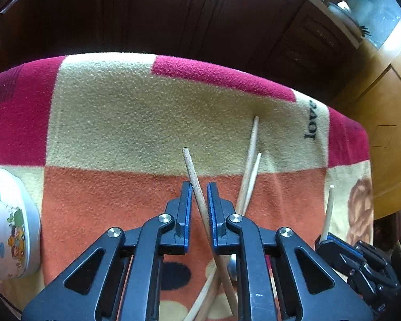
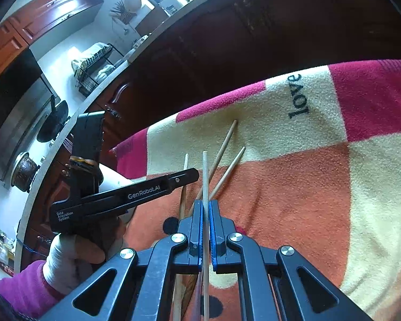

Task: Organize utensils
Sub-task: 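Close the left gripper on another wooden chopstick, then lift and carry both chopsticks upright over the white jar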

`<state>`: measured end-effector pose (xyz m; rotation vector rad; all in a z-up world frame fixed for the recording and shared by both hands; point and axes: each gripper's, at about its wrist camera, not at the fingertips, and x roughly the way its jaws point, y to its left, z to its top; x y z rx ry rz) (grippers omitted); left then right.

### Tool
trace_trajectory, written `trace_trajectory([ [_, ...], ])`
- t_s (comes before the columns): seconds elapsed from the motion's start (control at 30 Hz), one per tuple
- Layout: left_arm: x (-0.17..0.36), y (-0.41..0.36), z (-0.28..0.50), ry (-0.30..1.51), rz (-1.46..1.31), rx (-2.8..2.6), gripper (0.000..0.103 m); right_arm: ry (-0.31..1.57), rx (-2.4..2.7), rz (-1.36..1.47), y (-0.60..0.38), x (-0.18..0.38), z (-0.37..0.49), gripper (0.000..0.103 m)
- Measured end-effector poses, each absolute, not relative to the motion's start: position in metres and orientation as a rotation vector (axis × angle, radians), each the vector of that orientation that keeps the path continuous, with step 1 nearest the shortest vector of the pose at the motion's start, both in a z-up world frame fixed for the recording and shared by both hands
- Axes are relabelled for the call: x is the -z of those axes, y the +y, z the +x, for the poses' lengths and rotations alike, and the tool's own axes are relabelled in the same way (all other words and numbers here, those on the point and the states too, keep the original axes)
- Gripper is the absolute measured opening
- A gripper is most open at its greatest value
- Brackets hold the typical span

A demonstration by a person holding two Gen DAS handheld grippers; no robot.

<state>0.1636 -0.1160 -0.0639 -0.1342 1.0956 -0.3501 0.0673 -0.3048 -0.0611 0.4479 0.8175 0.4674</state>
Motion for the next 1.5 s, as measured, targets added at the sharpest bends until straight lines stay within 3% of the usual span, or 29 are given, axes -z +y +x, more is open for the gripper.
trace_trajectory([
  [0.5, -0.001, -0.093, 0.103, 0.954, -0.119, 0.394, 0.005, 0.747, -0.474, 0.369, -0.283, 0.023, 0.047, 0.004],
  [0.93, -0.027, -0.071, 0.065, 0.894, -0.098, 0.374, 0.005, 0.705, -0.498, 0.3, -0.257, -0.006, 0.029, 0.004],
  [1.5, -0.075, 0.002, 0.041, 0.827, -0.117, 0.289, 0.004, 0.637, -0.565, 0.226, -0.216, -0.051, 0.027, 0.004],
])
